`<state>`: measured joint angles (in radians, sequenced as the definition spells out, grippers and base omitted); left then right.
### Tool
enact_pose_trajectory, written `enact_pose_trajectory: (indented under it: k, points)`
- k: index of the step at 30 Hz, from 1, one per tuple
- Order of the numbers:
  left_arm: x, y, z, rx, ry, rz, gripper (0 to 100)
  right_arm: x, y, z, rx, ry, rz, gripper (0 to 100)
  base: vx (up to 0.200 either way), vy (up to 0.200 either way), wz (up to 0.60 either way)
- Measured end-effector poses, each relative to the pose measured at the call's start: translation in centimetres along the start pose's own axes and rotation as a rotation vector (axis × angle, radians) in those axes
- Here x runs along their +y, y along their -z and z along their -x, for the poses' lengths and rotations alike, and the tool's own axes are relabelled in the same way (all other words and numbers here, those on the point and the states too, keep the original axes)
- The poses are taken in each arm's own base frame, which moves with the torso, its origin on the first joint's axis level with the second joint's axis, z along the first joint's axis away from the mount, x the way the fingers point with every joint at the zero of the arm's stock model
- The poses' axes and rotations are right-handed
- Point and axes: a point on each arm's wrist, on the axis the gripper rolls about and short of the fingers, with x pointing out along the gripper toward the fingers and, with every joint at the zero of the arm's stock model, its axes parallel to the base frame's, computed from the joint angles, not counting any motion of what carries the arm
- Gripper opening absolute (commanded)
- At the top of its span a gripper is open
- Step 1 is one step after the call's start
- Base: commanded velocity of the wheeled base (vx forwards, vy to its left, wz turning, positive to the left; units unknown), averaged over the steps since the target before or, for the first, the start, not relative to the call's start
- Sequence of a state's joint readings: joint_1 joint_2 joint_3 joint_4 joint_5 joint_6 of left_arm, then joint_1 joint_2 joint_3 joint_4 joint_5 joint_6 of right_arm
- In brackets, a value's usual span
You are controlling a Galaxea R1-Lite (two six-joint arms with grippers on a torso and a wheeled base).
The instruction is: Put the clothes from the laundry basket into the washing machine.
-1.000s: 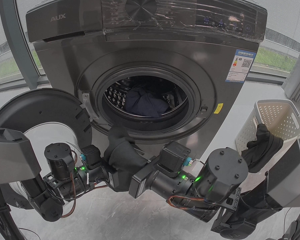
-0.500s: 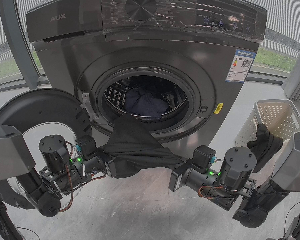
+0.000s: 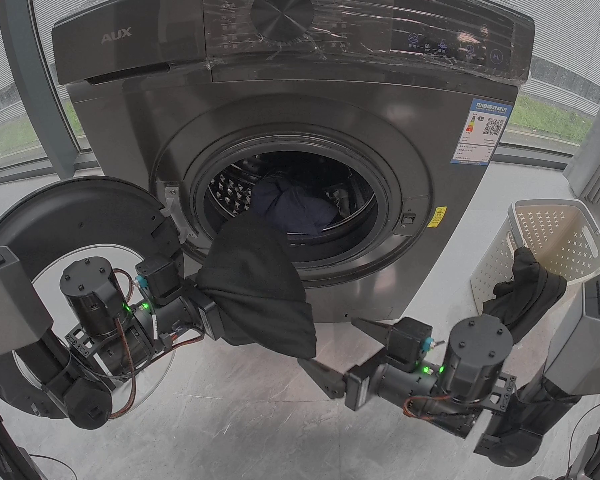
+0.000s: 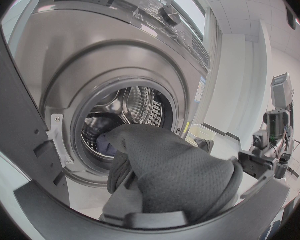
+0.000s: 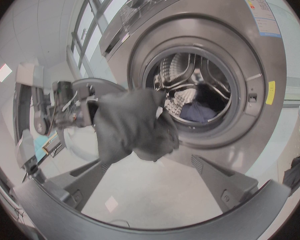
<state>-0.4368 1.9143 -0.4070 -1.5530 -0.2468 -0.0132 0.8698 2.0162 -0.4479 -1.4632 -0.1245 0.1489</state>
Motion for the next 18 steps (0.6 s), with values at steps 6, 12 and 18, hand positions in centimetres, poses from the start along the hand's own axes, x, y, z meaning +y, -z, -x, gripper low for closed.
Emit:
enact_pose_trajectory:
  k: [6,12,18]
  points:
    - [0.0,-1.2,0.2,-0.042,-0.031,-0.016,0,-0.3,1.1,3.6,0.074,-0.034,0.031,100,0.000,0.000,0.00]
    - [-0.1,-1.5,0.8,-0.049,-0.057,-0.022,0,-2.1,0.8,5.4,0.083,0.026,0.023,100,0.000,0.000,0.00]
    - [-0.2,-1.3,1.4,-0.033,-0.069,-0.018,0,-4.9,0.8,5.9,0.092,0.130,0.008,100,0.000,0.000,0.00]
